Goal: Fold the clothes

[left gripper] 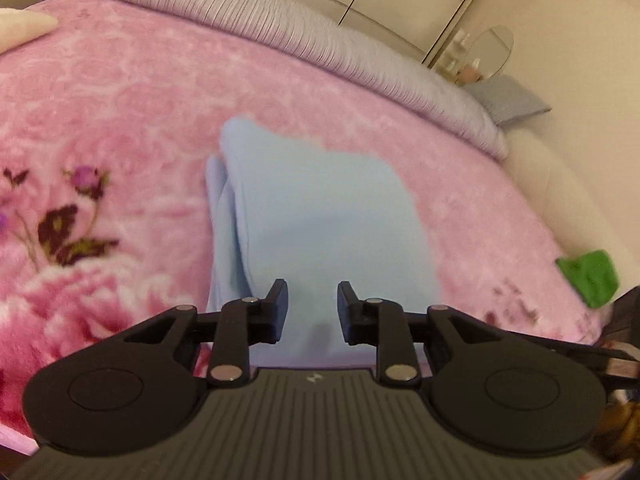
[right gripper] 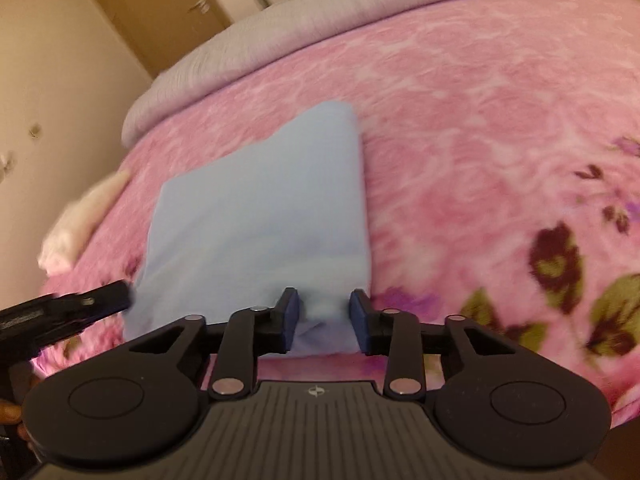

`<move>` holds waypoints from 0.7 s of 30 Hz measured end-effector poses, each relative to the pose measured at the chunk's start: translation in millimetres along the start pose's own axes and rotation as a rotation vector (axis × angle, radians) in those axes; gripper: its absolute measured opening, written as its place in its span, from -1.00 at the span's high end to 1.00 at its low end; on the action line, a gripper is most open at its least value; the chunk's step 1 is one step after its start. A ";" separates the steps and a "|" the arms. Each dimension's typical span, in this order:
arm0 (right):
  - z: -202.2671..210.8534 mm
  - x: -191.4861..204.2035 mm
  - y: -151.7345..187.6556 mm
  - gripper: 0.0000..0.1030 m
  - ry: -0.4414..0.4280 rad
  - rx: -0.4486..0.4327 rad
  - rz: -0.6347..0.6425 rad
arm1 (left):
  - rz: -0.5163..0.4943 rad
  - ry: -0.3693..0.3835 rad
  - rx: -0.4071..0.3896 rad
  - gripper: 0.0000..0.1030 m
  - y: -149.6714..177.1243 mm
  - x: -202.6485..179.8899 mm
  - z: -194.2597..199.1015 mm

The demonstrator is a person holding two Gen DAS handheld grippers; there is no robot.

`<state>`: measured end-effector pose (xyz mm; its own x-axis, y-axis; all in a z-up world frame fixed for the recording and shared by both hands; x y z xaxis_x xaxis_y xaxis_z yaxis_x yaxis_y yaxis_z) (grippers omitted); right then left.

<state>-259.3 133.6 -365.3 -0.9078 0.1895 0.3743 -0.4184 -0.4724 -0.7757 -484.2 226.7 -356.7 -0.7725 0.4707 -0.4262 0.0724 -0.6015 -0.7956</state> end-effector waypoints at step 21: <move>26.3 -2.5 5.6 0.16 -0.010 -0.050 0.177 | 0.508 -0.044 -0.014 0.13 23.8 47.3 24.4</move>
<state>-258.6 107.9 -357.2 -0.9672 0.0978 0.2343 -0.2529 -0.4544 -0.8541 -534.5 218.8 -385.3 -0.6632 0.0932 -0.7426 0.4539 -0.7388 -0.4981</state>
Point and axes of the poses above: each gripper's, at about its wrist camera, not at the fingertips, and z roughly against the way its jaws point, x to its left, y to its underside, the point moved 5 cm from there along -z, roughly the way its jaws point, and after that the axes turned 15 degrees about -x, right-handed, at the moved point
